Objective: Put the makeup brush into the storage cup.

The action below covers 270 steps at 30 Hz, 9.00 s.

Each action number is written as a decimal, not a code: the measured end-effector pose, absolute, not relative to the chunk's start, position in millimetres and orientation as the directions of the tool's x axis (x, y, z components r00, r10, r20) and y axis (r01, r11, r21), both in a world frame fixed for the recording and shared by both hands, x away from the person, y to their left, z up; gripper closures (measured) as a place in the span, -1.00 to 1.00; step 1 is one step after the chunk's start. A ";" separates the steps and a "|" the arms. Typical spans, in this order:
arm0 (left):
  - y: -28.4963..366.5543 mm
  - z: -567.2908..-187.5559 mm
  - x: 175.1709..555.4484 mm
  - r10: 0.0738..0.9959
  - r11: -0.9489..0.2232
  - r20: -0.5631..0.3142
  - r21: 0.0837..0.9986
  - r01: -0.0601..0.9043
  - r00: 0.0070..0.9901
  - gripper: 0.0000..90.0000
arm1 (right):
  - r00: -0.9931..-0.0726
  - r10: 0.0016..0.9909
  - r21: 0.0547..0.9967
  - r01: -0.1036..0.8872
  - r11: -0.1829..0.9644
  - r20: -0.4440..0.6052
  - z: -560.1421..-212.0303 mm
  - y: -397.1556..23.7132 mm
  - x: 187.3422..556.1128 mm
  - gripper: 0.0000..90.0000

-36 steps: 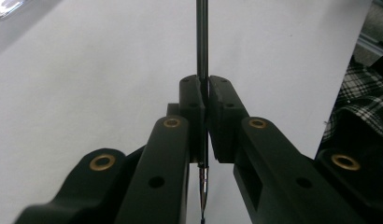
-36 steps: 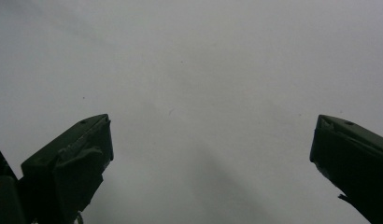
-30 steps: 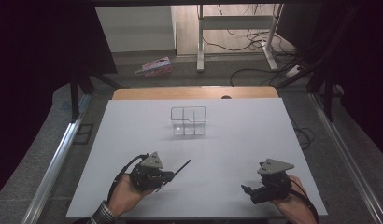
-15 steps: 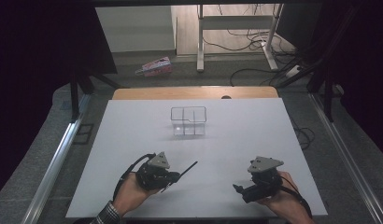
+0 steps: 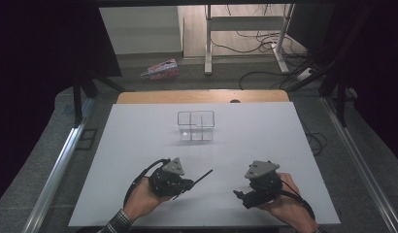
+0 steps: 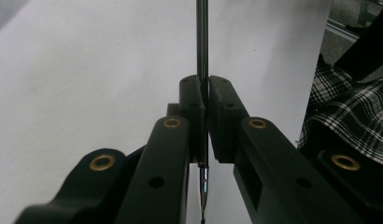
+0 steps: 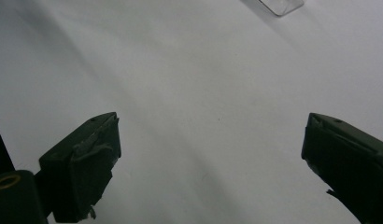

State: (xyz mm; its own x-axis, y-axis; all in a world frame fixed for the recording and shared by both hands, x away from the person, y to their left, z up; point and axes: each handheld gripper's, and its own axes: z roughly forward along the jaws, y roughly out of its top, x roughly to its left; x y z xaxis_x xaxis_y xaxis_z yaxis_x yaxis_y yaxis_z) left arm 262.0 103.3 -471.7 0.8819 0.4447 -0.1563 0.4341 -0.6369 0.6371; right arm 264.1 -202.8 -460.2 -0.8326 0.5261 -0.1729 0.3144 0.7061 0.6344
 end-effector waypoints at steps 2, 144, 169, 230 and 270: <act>101.7 -472.0 262.7 0.437 -0.643 -0.158 0.634 0.430 0.886 0.90 | -0.836 0.519 0.633 0.307 0.710 -0.177 -459.2 -199.3 265.0 -0.88; 112.8 -465.8 289.2 0.429 -0.101 -0.509 0.794 0.599 0.746 -0.24 | -0.854 0.520 0.832 0.287 0.475 -0.002 -447.1 -154.6 260.3 0.88; 118.3 -464.7 289.3 0.356 -0.056 -0.588 0.763 0.644 0.727 0.90 | -0.872 0.486 0.812 0.324 0.485 0.057 -458.3 -146.7 265.0 0.59; 94.9 -435.9 272.3 0.470 -0.442 -0.271 0.751 0.490 0.840 0.89 | -0.852 0.500 0.846 0.376 0.377 0.155 -421.1 -155.3 286.9 -1.00; 89.9 -436.1 273.9 0.467 -0.428 -0.286 0.755 0.497 0.837 0.87 | -0.911 0.377 0.860 0.322 0.396 0.168 -403.8 -114.5 288.7 0.89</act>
